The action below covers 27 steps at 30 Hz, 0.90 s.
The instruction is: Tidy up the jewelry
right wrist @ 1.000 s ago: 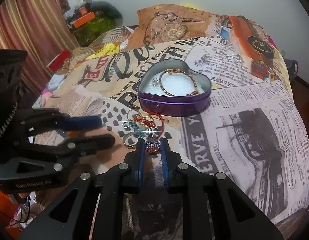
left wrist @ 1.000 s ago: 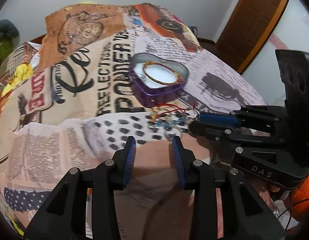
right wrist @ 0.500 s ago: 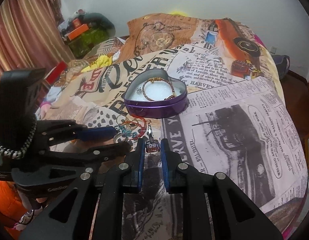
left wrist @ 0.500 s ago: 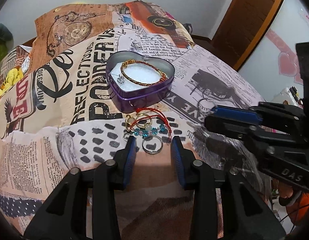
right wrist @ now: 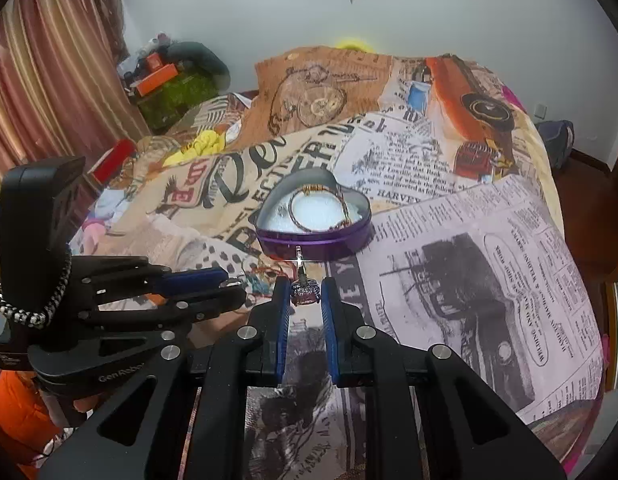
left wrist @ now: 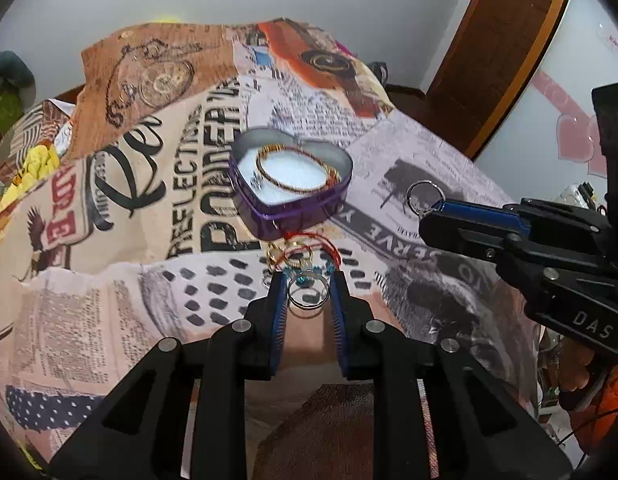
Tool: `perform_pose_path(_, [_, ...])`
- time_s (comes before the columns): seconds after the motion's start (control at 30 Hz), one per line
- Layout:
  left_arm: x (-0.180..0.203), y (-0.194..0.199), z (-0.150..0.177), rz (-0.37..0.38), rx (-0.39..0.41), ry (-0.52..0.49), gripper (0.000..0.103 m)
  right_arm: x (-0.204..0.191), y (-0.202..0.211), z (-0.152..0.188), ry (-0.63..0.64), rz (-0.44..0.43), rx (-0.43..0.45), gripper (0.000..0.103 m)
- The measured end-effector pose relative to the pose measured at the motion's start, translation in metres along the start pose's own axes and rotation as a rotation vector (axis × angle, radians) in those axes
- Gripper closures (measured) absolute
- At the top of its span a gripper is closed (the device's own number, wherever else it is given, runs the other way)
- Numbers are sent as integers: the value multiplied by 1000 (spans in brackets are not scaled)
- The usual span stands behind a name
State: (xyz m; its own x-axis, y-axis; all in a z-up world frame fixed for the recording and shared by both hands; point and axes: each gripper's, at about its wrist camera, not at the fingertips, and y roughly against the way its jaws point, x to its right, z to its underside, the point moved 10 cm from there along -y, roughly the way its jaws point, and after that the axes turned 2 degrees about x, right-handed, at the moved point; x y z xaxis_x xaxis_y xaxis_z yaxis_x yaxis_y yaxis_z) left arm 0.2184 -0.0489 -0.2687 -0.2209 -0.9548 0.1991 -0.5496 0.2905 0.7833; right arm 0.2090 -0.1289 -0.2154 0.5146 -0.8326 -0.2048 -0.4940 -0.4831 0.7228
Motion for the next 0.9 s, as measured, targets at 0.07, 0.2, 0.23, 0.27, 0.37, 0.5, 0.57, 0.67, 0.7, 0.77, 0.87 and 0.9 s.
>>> perform_pose_path(0.07, [-1, 6, -5, 0, 18, 1, 82, -1, 3, -5, 1, 0, 13, 89])
perform_pose_path(0.2, [-2, 22, -19, -3, 66, -1, 82, -3, 8, -14, -1, 0, 40, 89])
perform_pose_path(0.23, [-1, 25, -22, -2, 76, -2, 82, -4, 10, -17, 0, 1, 48, 89])
perform_pose_path(0.27, [-1, 30, -26, -4, 91, -5, 82, -4, 12, -20, 1, 2, 58, 89])
perform_pose_path(0.37, [-1, 39, -35, -8, 125, -9, 82, -6, 15, -28, 4, 3, 82, 89])
perform_pose_path(0.5, [-2, 47, -48, -4, 162, -7, 82, -6, 18, -39, 7, 5, 110, 89])
perform_pose_path(0.57, [-2, 49, -54, -4, 177, -9, 82, -5, 19, -44, 6, 7, 123, 89])
perform_pose_path(0.67, [-3, 48, -62, -2, 190, -9, 82, -3, 18, -50, -4, 1, 138, 89])
perform_pose_path(0.7, [-4, 47, -65, 0, 193, -8, 82, -3, 18, -53, -6, 1, 142, 89])
perform_pose_path(0.77, [-4, 45, -69, 2, 198, -7, 82, -1, 16, -57, -11, 3, 149, 89])
perform_pose_path(0.87, [-5, 41, -74, 5, 202, -6, 82, 2, 12, -60, -17, 1, 153, 89])
perform_pose_path(0.9, [-6, 39, -75, 7, 202, -6, 82, 4, 9, -61, -19, 0, 152, 89])
